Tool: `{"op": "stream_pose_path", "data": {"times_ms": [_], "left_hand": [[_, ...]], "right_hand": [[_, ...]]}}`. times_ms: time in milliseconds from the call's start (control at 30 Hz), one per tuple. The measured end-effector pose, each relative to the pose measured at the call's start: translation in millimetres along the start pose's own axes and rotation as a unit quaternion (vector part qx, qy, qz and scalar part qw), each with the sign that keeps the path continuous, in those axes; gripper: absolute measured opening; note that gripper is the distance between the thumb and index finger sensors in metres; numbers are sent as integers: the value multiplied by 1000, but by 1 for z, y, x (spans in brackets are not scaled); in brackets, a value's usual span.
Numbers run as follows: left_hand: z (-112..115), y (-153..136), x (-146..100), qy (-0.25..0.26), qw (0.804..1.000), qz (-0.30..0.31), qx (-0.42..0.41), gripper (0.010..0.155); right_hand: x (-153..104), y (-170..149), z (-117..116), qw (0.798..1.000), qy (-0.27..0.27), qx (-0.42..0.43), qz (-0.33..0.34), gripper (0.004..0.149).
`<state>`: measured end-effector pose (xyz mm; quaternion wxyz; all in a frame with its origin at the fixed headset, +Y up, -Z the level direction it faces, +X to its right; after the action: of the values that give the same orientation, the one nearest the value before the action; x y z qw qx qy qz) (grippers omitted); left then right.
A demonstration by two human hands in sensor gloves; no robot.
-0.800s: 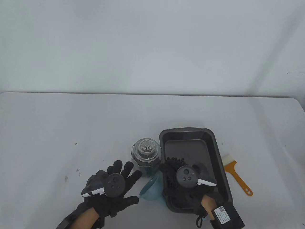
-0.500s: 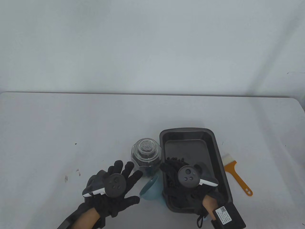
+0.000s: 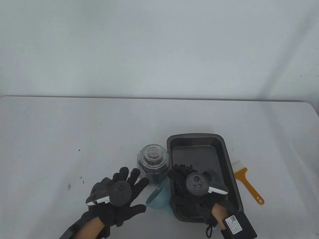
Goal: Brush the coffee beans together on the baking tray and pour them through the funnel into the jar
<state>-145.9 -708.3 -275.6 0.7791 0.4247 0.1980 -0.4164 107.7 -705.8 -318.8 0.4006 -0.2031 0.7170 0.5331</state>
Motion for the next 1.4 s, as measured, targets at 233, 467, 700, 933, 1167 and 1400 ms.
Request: {"op": "stream_pose_path", "data": {"times_ms": [233, 467, 700, 933, 1167, 1400], "left_hand": [[-3, -2, -2, 5, 1000, 3, -2, 91], [-2, 0, -3, 7, 1000, 3, 2, 91], [-14, 6, -9, 27, 1000, 9, 2, 92], [-64, 25, -9, 66, 996, 3, 52, 93], [-110, 34, 28, 57, 995, -21, 77, 96], [-124, 35, 79, -32, 990, -82, 106, 95]], "right_hand": [[0, 0, 0, 1000, -1, 1, 1, 84], [1, -1, -1, 1000, 2, 4, -2, 84], [0, -1, 2, 1000, -4, 4, -2, 84], [0, -4, 1, 1000, -4, 8, -6, 84], [0, -6, 2, 1000, -5, 11, -10, 84], [1, -7, 0, 1000, 3, 12, -13, 84]]}}
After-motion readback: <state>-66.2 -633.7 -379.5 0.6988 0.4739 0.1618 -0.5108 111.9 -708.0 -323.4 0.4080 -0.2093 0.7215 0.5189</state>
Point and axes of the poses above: the tracker on the back of each hand, its own y axis roughly to the thumb side, its own x axis roughly from the wrist to the fingertips, z = x × y, the point moved 2 cm from there along x, roughly from the wrist to the fingertips, and after that the axes turned 15 degrees about -y, right-handed, at the moved point
